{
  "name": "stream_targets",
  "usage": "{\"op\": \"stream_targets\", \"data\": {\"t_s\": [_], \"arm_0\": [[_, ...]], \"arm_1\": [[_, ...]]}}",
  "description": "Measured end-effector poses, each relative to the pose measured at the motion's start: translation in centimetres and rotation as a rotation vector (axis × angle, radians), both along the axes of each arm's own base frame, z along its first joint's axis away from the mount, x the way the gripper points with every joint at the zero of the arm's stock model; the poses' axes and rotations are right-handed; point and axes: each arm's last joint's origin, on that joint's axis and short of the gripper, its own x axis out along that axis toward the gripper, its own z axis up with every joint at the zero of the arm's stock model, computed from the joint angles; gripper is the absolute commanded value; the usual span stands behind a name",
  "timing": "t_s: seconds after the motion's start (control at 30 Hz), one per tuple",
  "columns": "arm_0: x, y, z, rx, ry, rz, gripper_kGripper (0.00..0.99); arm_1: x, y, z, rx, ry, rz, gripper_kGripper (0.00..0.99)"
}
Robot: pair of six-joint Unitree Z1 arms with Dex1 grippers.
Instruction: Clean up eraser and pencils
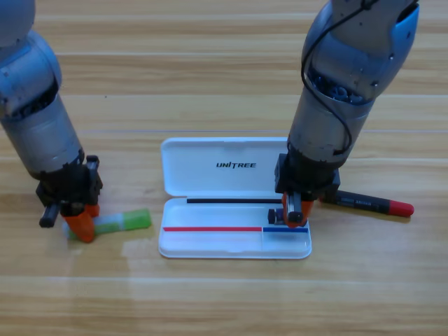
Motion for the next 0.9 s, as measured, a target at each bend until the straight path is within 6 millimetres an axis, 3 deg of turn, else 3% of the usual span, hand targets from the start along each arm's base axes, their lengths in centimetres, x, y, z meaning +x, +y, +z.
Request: {"op": "stream_targets", "data": {"t_s": [0.2,0.23,0.3,0.4,0.43,0.63,0.67,0.77,0.9], "arm_0": [[-0.3,0.2,-0.3,0.000,0.000,0.000,0.235],[-0.3,0.2,-0.3,-0.001,0.000,0.000,0.202],[-0.3,0.2,-0.3,-0.001,0.000,0.001,0.012],[-0.2,0.2,-0.4,-0.006,-0.008,0.003,0.000],[-0.3,0.3,-0.5,-0.013,-0.016,0.003,0.000],[-1.1,0.8,-0.3,-0.030,-0.052,0.006,0.000],[-1.2,0.8,-0.2,-0.029,-0.054,0.007,0.000],[-1.6,1.1,0.5,-0.014,-0.045,0.010,0.000],[-2.0,1.4,4.1,-0.003,-0.048,0.010,0.000]], "arm_1": [[0.1,0.3,-1.0,-0.018,0.022,0.002,0.000],[0.1,0.3,-1.3,-0.021,0.026,0.002,0.000],[0.2,0.4,-1.5,-0.024,0.029,0.002,0.000],[0.2,0.4,-1.5,-0.025,0.029,0.002,0.000],[0.2,0.4,-1.5,-0.025,0.029,0.002,0.037],[0.2,0.3,-1.5,-0.026,0.031,0.001,0.744],[0.1,0.3,-1.5,-0.030,0.034,0.001,0.818],[-0.1,0.0,-1.3,-0.048,0.049,-0.002,0.834],[-0.6,-0.6,0.2,-0.039,0.043,-0.011,0.859]]}}
